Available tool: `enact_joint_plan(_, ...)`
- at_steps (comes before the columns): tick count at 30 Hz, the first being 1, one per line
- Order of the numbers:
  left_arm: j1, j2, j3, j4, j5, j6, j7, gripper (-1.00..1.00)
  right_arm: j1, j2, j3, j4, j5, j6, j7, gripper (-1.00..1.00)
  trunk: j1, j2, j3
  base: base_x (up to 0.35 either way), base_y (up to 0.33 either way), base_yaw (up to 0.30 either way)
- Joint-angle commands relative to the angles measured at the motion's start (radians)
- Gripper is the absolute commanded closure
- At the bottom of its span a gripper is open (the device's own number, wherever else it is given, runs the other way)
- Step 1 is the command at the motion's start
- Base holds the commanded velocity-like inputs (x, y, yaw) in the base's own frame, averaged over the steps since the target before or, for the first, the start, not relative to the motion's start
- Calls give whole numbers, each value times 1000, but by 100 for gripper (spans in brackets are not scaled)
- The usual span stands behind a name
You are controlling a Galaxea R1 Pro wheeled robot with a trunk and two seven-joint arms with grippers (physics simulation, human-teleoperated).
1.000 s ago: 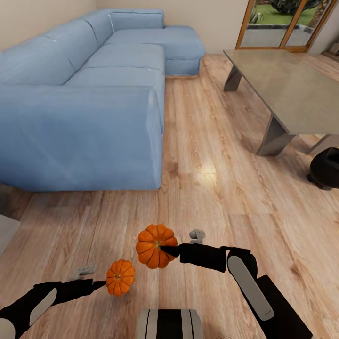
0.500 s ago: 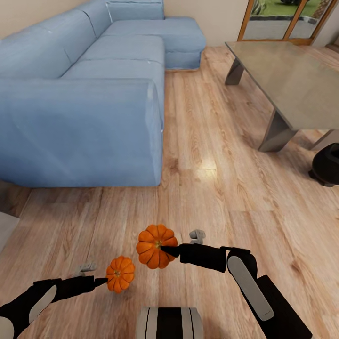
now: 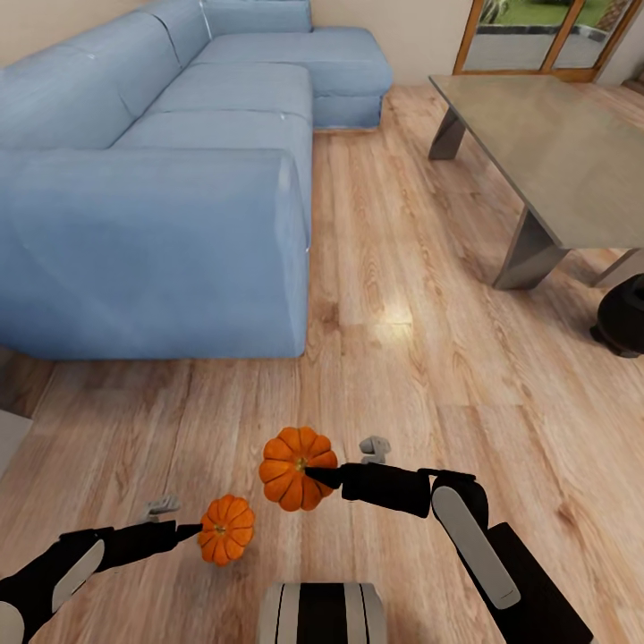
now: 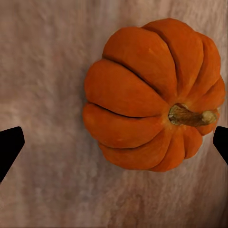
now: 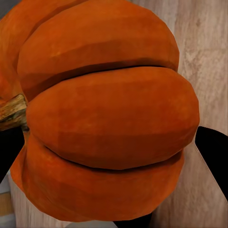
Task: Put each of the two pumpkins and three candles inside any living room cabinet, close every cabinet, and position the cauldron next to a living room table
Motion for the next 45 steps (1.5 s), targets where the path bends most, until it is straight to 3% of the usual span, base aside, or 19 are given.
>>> enact_joint_plan(1,-1,1,-3,-1,10,7,1,-100,-1,0,0,0,4,2,6,100,0,0,-1,94,0,0)
enact_joint_plan(19,-1,2,-1,-1,10,7,1,-100,-1,0,0,2,6,-1,6,100,0,0,-1,10,-19,0)
enact_joint_plan(45,-1,2,-1,-2,12,6,-1,-100,-1,-1,-1,1,6,-1,6,100,9,-5,-74,0,0,0)
